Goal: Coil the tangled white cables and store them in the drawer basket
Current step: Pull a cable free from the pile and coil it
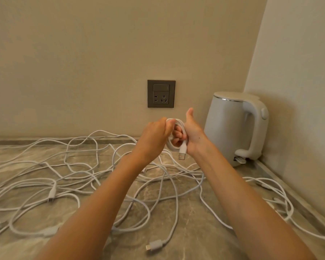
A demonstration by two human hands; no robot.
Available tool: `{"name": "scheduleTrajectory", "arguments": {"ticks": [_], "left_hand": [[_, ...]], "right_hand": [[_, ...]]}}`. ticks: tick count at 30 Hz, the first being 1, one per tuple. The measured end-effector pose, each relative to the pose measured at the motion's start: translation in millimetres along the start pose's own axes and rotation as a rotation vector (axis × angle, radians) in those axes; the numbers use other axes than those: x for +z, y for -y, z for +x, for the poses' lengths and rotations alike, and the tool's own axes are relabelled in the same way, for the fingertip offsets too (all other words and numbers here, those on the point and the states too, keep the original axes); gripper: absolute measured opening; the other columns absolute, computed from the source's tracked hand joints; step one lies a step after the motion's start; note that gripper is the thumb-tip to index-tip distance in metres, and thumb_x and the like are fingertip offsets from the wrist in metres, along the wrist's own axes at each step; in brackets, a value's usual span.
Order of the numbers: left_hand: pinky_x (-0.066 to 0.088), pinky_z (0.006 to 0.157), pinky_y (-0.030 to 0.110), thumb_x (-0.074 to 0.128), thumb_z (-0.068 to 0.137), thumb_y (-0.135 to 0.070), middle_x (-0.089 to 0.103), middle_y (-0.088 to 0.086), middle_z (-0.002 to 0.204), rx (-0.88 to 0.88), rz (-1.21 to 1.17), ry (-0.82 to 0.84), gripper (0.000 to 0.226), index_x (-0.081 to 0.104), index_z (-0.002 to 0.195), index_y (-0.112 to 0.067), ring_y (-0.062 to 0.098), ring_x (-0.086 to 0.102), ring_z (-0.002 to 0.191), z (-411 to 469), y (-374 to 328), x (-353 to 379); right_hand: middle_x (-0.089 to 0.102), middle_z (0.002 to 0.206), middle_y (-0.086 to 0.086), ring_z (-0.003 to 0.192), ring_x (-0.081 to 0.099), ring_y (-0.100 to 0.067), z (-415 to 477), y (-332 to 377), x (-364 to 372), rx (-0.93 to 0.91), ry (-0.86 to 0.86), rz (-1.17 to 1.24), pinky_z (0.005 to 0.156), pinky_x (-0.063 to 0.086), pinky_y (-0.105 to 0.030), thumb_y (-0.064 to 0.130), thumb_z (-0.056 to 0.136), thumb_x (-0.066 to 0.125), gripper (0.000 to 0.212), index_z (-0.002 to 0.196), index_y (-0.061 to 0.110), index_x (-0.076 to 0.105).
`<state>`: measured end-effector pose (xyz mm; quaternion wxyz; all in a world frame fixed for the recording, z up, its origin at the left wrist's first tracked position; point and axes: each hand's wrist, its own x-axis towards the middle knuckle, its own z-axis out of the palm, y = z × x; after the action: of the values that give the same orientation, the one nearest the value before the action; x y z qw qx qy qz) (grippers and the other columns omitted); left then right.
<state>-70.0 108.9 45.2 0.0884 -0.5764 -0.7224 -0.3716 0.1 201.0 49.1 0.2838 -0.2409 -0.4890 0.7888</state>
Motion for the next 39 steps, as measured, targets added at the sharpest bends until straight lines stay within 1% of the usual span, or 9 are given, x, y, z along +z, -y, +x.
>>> {"name": "scheduleTrajectory", "arguments": {"ticks": [3, 5, 8, 12, 22, 29, 32, 35, 39], "left_hand": [[0.047, 0.080, 0.035, 0.043, 0.095, -0.010, 0.059, 0.016, 0.109, -0.006, 0.043, -0.100, 0.023, 0.050, 0.116, -0.002, 0.030, 0.057, 0.094, -0.5, 1.4, -0.4], [0.049, 0.076, 0.034, 0.042, 0.096, -0.013, 0.059, 0.017, 0.104, -0.027, 0.003, -0.185, 0.021, 0.053, 0.110, -0.002, 0.028, 0.058, 0.088, -0.7, 3.6, -1.9], [0.037, 0.059, 0.011, 0.033, 0.099, -0.014, 0.054, 0.008, 0.089, -0.129, -0.053, -0.276, 0.022, 0.053, 0.103, -0.007, 0.011, 0.051, 0.070, 2.1, 8.3, -5.0], [0.037, 0.057, 0.029, 0.024, 0.101, -0.019, 0.051, 0.010, 0.080, -0.209, -0.233, -0.289, 0.024, 0.044, 0.090, -0.010, 0.023, 0.049, 0.064, 3.6, 6.3, -6.4], [0.041, 0.037, 0.028, 0.019, 0.102, -0.028, 0.049, 0.010, 0.057, -0.280, -0.482, -0.226, 0.033, 0.042, 0.087, -0.009, 0.018, 0.046, 0.039, 0.8, 6.7, -1.3], [0.033, 0.059, 0.032, 0.028, 0.101, -0.026, 0.045, -0.002, 0.065, -0.182, -0.298, -0.207, 0.034, 0.047, 0.076, -0.014, 0.015, 0.040, 0.061, 8.1, 21.2, 0.3], [0.033, 0.064, 0.032, 0.032, 0.100, -0.021, 0.048, 0.000, 0.070, -0.194, -0.208, -0.264, 0.032, 0.052, 0.078, -0.012, 0.018, 0.043, 0.068, 11.1, 26.8, -8.5], [0.029, 0.064, 0.030, 0.034, 0.100, -0.019, 0.050, 0.003, 0.070, -0.230, -0.143, -0.266, 0.034, 0.049, 0.069, -0.014, 0.021, 0.042, 0.068, 13.4, 33.1, -13.1], [0.030, 0.062, 0.031, 0.036, 0.098, -0.013, 0.051, 0.007, 0.069, -0.221, -0.078, -0.059, 0.034, 0.045, 0.065, -0.014, 0.026, 0.045, 0.070, 11.6, 29.6, -8.7]], "right_hand": [[0.047, 0.044, -0.002, 0.034, 0.041, -0.006, -4.1, 2.9, -1.1, 0.013, 0.162, -0.008, 0.037, 0.037, -0.015, 0.054, 0.098, 0.027, 0.066, 0.058, 0.008, 0.053], [0.057, 0.057, -0.001, 0.047, 0.054, -0.007, -8.5, 3.9, -0.1, -0.031, 0.244, -0.069, 0.053, 0.048, -0.020, 0.041, 0.100, 0.036, 0.046, 0.076, 0.009, 0.058], [0.059, 0.073, -0.002, 0.072, 0.057, -0.014, -10.8, -0.6, 6.2, -0.084, 0.273, -0.195, 0.085, 0.047, -0.037, 0.025, 0.098, 0.047, 0.022, 0.088, 0.010, 0.059], [0.052, 0.078, -0.002, 0.082, 0.051, -0.015, -9.1, -6.2, 11.0, -0.142, 0.210, -0.266, 0.100, 0.042, -0.048, 0.027, 0.099, 0.043, 0.021, 0.090, 0.012, 0.055], [0.042, 0.050, 0.006, 0.066, 0.045, -0.015, -6.1, -4.5, 0.3, -0.187, 0.257, -0.218, 0.096, 0.044, -0.052, 0.029, 0.099, 0.042, 0.029, 0.081, 0.009, 0.054], [0.033, 0.054, 0.008, 0.062, 0.034, -0.014, -6.2, 3.6, -6.0, -0.356, 0.098, -0.688, 0.068, 0.036, -0.030, 0.030, 0.102, 0.036, 0.034, 0.071, 0.018, 0.044], [0.031, 0.055, 0.007, 0.058, 0.032, -0.011, -8.9, 7.9, -11.7, -0.342, 0.219, -0.802, 0.070, 0.038, -0.027, 0.028, 0.102, 0.036, 0.035, 0.068, 0.017, 0.040], [0.030, 0.050, 0.009, 0.057, 0.035, -0.009, -15.0, 10.8, -11.8, -0.248, 0.427, -0.643, 0.062, 0.043, -0.016, 0.024, 0.102, 0.033, 0.034, 0.069, 0.016, 0.037], [0.031, 0.049, 0.010, 0.051, 0.038, -0.005, -15.9, 15.6, -14.7, -0.233, 0.483, -0.350, 0.064, 0.042, -0.021, 0.027, 0.100, 0.034, 0.032, 0.071, 0.015, 0.040]]}}
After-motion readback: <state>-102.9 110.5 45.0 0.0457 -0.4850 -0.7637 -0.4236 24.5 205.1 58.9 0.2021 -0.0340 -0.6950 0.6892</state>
